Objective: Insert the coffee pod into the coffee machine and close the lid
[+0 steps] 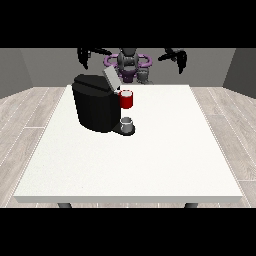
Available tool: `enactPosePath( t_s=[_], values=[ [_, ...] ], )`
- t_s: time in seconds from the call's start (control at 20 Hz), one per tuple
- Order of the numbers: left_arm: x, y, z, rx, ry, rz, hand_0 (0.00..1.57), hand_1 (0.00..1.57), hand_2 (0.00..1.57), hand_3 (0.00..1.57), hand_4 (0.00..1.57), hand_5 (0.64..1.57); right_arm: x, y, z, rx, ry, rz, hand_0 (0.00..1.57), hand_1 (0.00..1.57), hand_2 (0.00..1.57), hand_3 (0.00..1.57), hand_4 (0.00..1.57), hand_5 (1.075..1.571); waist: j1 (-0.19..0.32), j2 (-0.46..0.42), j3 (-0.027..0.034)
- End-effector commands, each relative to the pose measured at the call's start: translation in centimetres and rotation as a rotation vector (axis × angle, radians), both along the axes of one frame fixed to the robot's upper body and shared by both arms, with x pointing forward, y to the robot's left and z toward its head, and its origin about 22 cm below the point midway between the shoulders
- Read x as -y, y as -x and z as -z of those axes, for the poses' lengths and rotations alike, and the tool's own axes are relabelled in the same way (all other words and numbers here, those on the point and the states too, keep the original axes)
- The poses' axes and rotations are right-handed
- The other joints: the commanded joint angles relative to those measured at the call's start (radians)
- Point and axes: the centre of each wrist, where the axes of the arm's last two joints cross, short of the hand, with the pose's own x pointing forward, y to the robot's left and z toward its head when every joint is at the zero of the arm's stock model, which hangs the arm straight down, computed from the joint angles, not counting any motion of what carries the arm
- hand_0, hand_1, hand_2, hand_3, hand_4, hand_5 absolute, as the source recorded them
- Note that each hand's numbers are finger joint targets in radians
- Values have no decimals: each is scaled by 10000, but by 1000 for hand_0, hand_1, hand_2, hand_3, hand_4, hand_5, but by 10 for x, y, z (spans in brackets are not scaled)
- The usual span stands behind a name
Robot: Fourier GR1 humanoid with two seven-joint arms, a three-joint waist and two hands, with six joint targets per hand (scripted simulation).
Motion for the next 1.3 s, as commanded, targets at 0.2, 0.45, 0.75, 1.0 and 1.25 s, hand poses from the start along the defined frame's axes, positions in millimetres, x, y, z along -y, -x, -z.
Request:
enactPosePath(
  t_s=[0.2,0.45,0.75,1.0,1.25],
  values=[
    [4,17,-11,693,-125,-328,0,0,0,0,342,1571,-32,-31,-26,62,-1013,-439,0,0,0,0,149,1571,-309,879,-3],
    [-4,19,-44,1294,-58,-107,0,0,0,0,354,1571,-12,-41,-28,-240,-313,-37,0,0,0,0,0,1571,271,1188,-1],
    [-22,33,-37,1902,-67,-956,0,0,0,0,360,1571,-50,-42,-20,498,-193,-1431,0,0,0,0,0,1571,-520,2029,-3],
    [-27,41,-58,1813,-117,-801,0,0,0,0,376,1571,-34,-52,-25,485,-18,-1319,0,0,0,0,0,1571,-174,2063,-1],
    [-27,48,-68,2004,-338,-836,0,0,0,0,331,1571,-49,-62,-35,676,176,-1322,0,0,0,0,129,1571,-107,2216,-2]
  ],
)
